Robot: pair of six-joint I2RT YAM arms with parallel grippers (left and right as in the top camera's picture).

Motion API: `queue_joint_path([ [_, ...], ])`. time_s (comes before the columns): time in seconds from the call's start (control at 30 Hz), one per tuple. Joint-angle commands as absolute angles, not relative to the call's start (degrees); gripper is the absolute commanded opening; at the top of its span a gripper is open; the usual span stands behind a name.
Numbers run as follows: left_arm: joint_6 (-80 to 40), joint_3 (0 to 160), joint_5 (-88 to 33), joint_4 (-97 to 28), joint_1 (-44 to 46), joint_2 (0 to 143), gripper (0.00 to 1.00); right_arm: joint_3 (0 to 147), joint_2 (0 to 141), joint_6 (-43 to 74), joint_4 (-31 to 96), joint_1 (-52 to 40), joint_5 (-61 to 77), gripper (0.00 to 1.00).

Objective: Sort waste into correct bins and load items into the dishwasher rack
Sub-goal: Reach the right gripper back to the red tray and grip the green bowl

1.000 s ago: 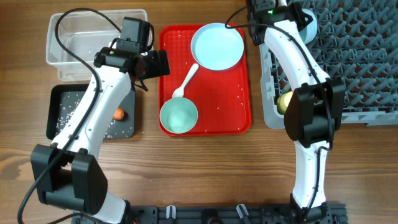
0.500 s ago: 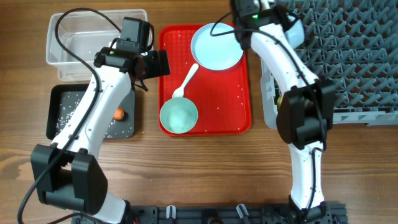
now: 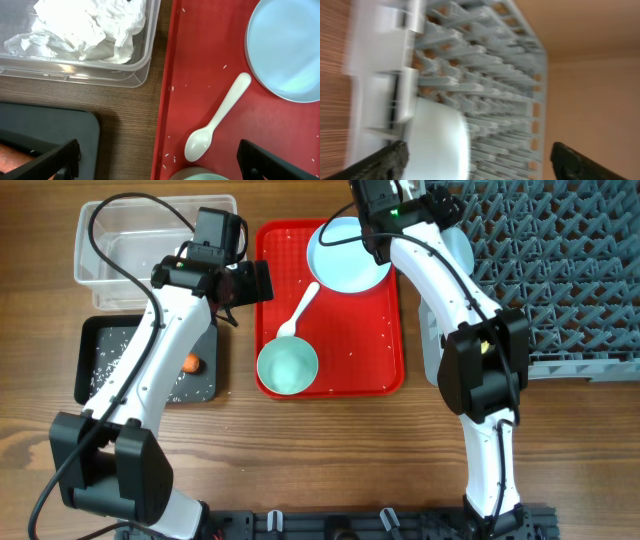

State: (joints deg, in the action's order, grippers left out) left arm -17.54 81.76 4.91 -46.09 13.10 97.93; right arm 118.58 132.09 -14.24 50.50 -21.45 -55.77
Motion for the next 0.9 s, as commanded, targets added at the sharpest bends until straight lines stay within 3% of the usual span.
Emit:
queue_joint_path([
  [0.0,-18.48,82.08,5.89,-45.93,12.95,98.3,1.0,118.45,125.36,-10.39,51.09,-21.32,-43.4,1.0],
  [0.1,-18.48,82.08,5.89,-45.93,12.95,98.3,1.0,118.45,119.0,-11.03,56.25,-21.61,-24.27,1.0],
  [0.23,-18.48,82.08,5.89,-45.93,12.95,98.3,1.0,118.43,114.87,-14.59,68.53,-21.8,17.85,1.0],
  [0.33,-18.48,82.08,5.89,-45.93,12.95,98.3,1.0,116.07,115.42,-18.72,71.85,-22.33,29.74,1.0],
  [0.5,-18.48,82.08,5.89,-45.93,12.95,98.3,1.0,103.13,115.42,-20.36,69.69,-25.17,33.08,0.98],
  [0.7,-18.5,82.08,5.48,-46.17,12.95,98.3,1.0,90.45,115.42,-5.56,58.37,-25.85,33.34,0.59],
  [0.87,-18.5,82.08,5.48,-45.19,12.99,98.3,1.0,84.62,115.42,2.09,51.44,-27.64,27.9,0.49],
])
